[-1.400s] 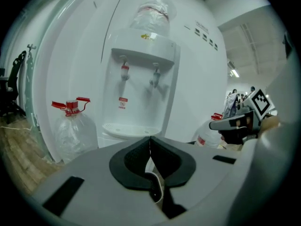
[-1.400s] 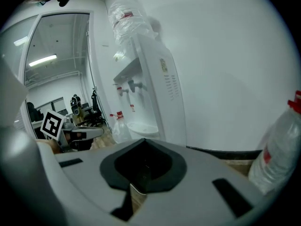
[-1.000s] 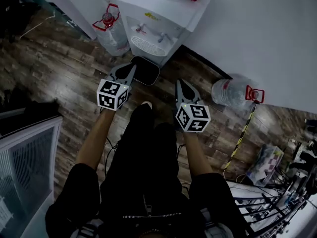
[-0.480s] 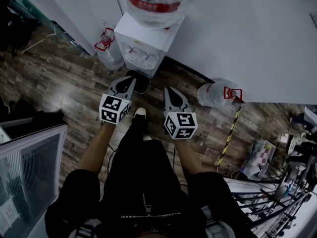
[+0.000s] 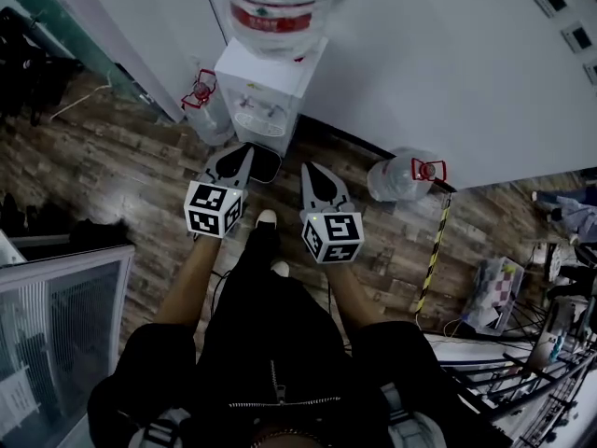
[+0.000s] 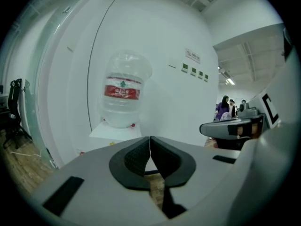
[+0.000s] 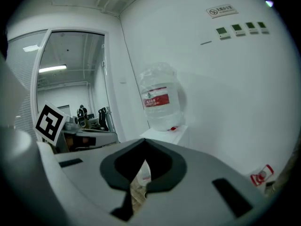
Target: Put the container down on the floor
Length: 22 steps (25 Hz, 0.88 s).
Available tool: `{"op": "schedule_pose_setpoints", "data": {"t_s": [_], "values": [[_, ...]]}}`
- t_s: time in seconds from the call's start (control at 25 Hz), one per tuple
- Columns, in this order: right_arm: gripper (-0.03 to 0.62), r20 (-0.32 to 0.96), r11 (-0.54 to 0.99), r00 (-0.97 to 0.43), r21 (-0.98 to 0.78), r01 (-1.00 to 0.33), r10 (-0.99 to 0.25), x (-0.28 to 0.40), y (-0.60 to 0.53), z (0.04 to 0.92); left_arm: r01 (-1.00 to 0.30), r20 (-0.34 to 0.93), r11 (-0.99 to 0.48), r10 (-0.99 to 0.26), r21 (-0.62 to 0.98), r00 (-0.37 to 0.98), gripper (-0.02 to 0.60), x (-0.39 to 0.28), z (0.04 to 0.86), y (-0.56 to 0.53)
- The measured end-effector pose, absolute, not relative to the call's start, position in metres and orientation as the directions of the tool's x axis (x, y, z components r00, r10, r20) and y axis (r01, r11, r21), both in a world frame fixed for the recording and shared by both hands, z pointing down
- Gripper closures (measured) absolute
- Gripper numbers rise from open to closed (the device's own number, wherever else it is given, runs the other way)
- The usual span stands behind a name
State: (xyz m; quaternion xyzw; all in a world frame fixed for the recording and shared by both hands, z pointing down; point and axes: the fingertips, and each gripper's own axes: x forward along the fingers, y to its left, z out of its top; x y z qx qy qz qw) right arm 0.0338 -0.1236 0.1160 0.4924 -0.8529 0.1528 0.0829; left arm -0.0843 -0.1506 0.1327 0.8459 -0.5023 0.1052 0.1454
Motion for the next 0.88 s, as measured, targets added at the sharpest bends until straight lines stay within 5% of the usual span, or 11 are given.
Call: {"op": "schedule_pose_setpoints", "data": {"t_s": [0.88], "values": [[0.585,0.250,0.458,-0.484,-0.156,-0.875,-0.839,0.053,0.000,0.086,-0.864,0.280,-0.492,-0.819,0.108,0.501,0.566,-0.053,0.091,-0.028]]}}
